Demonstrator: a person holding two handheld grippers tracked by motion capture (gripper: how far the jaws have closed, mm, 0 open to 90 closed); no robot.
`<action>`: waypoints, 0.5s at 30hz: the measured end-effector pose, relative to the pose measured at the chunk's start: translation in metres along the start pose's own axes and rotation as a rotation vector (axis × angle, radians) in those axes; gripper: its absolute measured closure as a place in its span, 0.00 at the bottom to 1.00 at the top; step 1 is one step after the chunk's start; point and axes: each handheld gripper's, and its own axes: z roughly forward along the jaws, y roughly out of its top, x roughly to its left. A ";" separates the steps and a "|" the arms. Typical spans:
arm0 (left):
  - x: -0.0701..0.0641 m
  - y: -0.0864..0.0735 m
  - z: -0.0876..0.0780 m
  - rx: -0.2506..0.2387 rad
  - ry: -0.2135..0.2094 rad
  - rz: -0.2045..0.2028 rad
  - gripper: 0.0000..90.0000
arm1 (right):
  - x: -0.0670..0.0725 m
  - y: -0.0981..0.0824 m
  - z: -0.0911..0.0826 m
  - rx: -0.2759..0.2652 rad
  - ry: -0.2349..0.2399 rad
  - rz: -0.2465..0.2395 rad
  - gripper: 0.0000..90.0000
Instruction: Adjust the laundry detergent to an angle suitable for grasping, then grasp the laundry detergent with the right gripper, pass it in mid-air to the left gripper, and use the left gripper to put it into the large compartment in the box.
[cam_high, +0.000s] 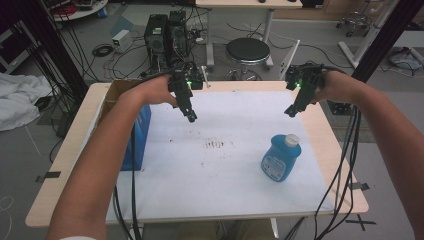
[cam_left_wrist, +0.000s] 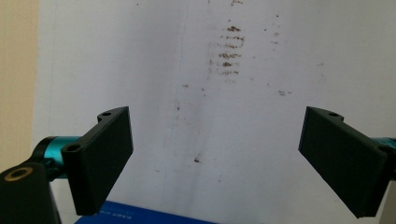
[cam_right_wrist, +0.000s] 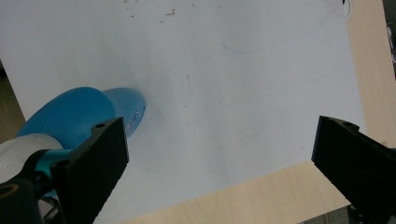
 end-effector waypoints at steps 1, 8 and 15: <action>0.000 0.000 0.000 -0.001 0.002 0.000 0.11 | 0.001 0.000 -0.001 0.000 0.001 0.005 0.03; -0.001 0.000 0.000 0.001 0.001 0.004 0.11 | 0.005 -0.003 -0.005 -0.001 -0.012 0.008 0.03; -0.003 -0.002 -0.001 0.006 0.001 0.005 0.11 | 0.016 -0.012 -0.018 -0.010 -0.026 0.017 0.03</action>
